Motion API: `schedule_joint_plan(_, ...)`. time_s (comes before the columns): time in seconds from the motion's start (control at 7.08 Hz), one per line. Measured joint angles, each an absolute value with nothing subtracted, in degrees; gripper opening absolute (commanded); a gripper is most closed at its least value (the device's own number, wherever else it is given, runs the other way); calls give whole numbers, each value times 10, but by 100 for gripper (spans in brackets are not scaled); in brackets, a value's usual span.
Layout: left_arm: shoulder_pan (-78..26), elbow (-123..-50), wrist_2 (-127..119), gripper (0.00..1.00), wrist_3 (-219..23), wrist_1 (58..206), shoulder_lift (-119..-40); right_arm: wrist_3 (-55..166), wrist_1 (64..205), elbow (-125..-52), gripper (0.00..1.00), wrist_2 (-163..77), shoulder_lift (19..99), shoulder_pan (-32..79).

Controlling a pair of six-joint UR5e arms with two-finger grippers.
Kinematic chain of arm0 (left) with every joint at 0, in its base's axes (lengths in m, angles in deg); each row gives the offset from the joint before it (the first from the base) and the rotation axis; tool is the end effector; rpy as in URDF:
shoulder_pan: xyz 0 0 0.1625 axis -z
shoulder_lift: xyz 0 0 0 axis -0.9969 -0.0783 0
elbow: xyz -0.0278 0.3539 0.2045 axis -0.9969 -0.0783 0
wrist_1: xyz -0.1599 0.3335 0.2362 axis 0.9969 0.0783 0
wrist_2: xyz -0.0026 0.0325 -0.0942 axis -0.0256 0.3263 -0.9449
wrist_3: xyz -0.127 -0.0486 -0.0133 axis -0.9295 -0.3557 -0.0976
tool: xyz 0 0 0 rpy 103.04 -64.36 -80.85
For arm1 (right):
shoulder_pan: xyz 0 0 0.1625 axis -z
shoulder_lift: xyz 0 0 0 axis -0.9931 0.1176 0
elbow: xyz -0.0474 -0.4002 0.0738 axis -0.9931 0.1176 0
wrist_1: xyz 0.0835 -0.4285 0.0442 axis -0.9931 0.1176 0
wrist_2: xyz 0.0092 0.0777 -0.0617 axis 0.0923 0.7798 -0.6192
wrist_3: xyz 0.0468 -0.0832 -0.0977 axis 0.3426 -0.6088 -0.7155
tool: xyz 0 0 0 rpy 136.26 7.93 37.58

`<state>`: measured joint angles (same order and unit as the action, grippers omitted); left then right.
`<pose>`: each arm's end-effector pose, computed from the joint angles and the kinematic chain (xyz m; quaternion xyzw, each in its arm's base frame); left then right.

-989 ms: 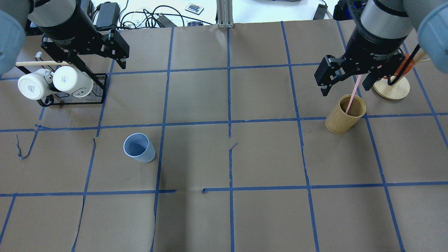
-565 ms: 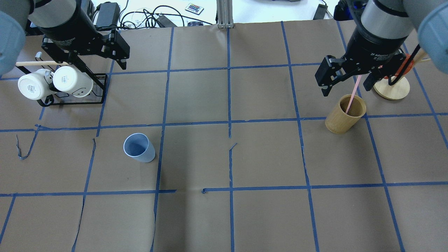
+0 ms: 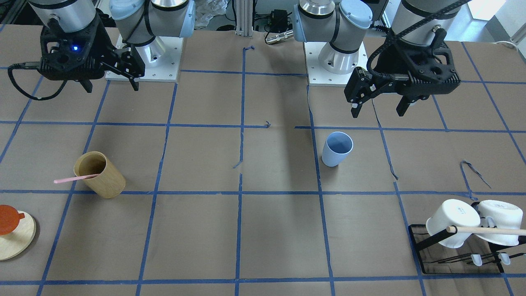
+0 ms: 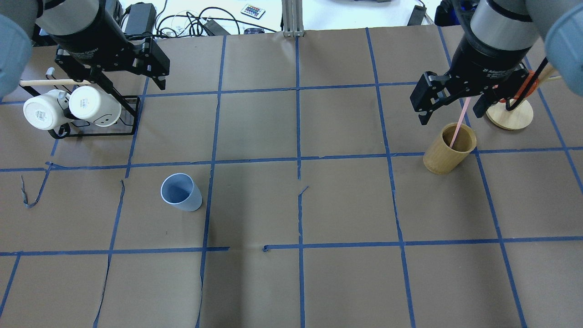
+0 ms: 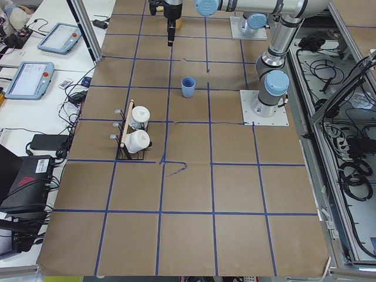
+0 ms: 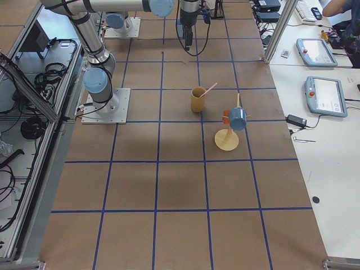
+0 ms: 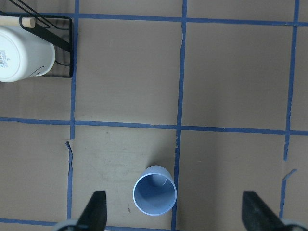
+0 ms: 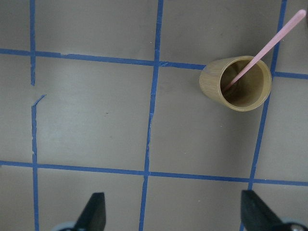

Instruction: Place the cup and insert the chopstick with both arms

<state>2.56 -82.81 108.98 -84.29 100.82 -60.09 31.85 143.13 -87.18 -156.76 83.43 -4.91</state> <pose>-0.1114 -0.5379 0.4689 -0.0269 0.9976 -0.0625 0.0147 0.1151 -0.4883 0.4477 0.0462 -0.9987 -0.0213 0.0078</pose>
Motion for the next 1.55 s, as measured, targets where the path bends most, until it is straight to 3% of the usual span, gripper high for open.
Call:
schedule_joint_plan(0.99, 26, -831, 1087, 100, -842, 1005, -606, 319, 1432, -872, 100, -1569, 836, -49)
schedule_joint_plan(1.27, 22, -866, 1082, 100, -836, 1013, -595, 333, 1442, -873, 100, -1572, 832, -41)
schedule_joint_plan(1.55, 3, -927, 1082, 92, -801, 999, -587, 365, 1465, -880, 100, -1587, 816, 2)
